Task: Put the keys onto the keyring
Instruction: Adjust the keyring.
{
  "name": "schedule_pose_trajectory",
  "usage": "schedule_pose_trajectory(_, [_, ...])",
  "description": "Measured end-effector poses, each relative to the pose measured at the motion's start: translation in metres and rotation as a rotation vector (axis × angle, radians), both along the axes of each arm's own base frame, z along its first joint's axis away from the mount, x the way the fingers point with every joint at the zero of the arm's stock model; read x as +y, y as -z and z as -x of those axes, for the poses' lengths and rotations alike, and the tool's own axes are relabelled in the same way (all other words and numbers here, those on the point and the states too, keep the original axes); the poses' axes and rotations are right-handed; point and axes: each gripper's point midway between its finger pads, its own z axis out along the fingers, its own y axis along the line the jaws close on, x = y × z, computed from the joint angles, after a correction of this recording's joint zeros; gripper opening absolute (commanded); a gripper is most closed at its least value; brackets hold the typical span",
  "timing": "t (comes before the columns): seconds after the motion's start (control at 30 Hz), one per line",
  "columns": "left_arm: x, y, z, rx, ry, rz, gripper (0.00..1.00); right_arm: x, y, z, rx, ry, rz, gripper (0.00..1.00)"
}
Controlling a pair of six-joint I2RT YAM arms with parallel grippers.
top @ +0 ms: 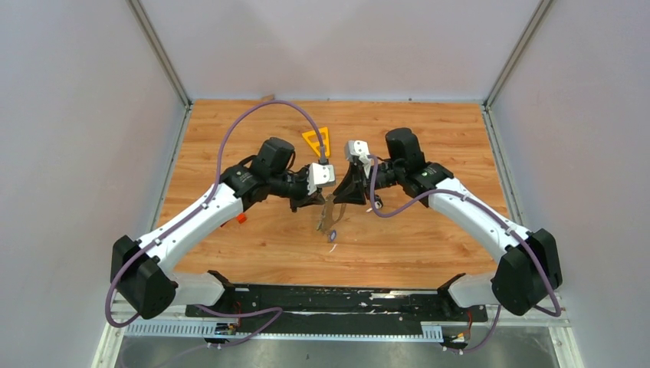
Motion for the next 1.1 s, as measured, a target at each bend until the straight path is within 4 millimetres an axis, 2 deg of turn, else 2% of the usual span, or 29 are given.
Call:
schedule_pose_trajectory(0.33, [-0.004, 0.001, 0.013, -0.023, 0.057, 0.077, 0.0, 0.002, 0.008, 0.005, 0.039, -0.041, 0.002, 0.21])
schedule_pose_trajectory(0.57, [0.002, 0.002, 0.029, -0.153, 0.149, 0.143, 0.0, 0.0, 0.02, 0.012, 0.084, -0.071, 0.026, 0.21])
schedule_pose_trajectory(0.7, [0.001, -0.001, 0.032, -0.229, 0.204, 0.165, 0.0, -0.001, 0.025, 0.015, 0.099, -0.082, 0.039, 0.21])
schedule_pose_trajectory(0.9, [0.0, 0.004, 0.032, -0.307, 0.27, 0.161, 0.0, -0.003, 0.025, 0.018, 0.093, -0.09, 0.044, 0.21])
schedule_pose_trajectory(1.1, [0.001, 0.006, 0.031, -0.342, 0.292, 0.154, 0.0, -0.006, 0.016, 0.022, 0.051, -0.099, 0.034, 0.19])
